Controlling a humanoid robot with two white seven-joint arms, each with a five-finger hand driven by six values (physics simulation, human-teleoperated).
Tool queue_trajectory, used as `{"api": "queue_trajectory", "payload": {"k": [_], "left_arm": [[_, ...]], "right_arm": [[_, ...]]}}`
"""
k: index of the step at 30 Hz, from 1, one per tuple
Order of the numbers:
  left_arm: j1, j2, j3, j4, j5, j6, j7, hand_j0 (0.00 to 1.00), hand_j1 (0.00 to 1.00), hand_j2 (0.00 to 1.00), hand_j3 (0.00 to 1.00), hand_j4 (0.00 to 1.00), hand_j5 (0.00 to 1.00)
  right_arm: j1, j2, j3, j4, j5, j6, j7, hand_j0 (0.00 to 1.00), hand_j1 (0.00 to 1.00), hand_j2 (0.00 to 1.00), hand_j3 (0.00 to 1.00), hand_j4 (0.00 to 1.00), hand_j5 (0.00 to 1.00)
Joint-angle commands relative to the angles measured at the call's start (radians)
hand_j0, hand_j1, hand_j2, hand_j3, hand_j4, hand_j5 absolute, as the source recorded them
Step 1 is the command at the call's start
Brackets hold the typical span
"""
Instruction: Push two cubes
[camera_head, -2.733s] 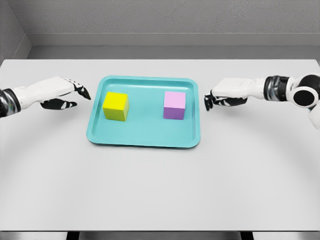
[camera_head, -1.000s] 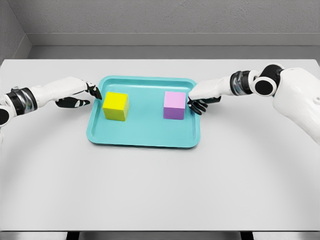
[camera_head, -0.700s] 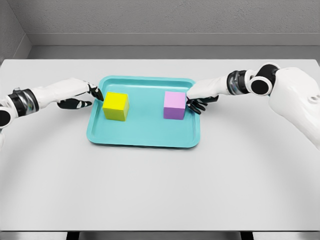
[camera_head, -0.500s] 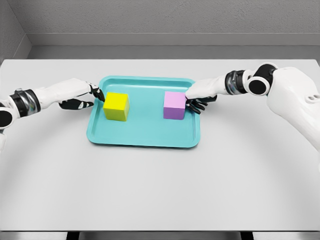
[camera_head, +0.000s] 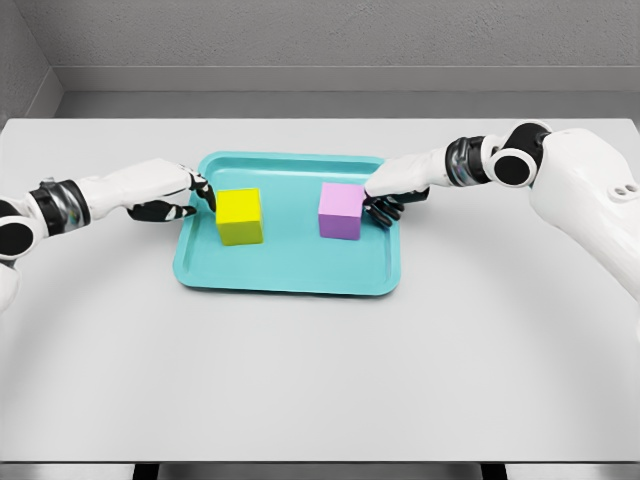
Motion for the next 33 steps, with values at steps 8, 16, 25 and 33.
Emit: {"api": "queue_trajectory", "payload": {"k": [8, 16, 25, 33], "left_arm": [[0.0, 0.01, -0.001, 0.008, 0.001, -0.003, -0.001, 0.56, 0.56, 0.56, 0.56, 0.56, 0.56], [-0.008, -0.007, -0.004, 0.037, -0.004, -0.003, -0.001, 0.56, 0.56, 0.56, 0.56, 0.56, 0.56], [-0.008, -0.02, -0.004, 0.037, -0.013, -0.003, -0.001, 0.56, 0.56, 0.56, 0.56, 0.56, 0.56], [-0.011, -0.051, -0.004, 0.037, -0.016, -0.003, -0.001, 0.56, 0.56, 0.56, 0.56, 0.56, 0.56]], "right_arm": [[-0.002, 0.016, -0.002, 0.007, -0.005, 0.004, 0.0, 0.13, 0.13, 0.13, 0.13, 0.13, 0.13], [-0.002, 0.029, 0.0, 0.01, -0.005, 0.005, 0.0, 0.13, 0.13, 0.13, 0.13, 0.13, 0.13], [-0.008, 0.043, 0.0, 0.012, -0.005, 0.005, 0.0, 0.13, 0.13, 0.13, 0.13, 0.13, 0.13], [-0.009, 0.051, 0.0, 0.016, -0.005, 0.007, 0.0, 0.13, 0.13, 0.13, 0.13, 0.13, 0.13]]}}
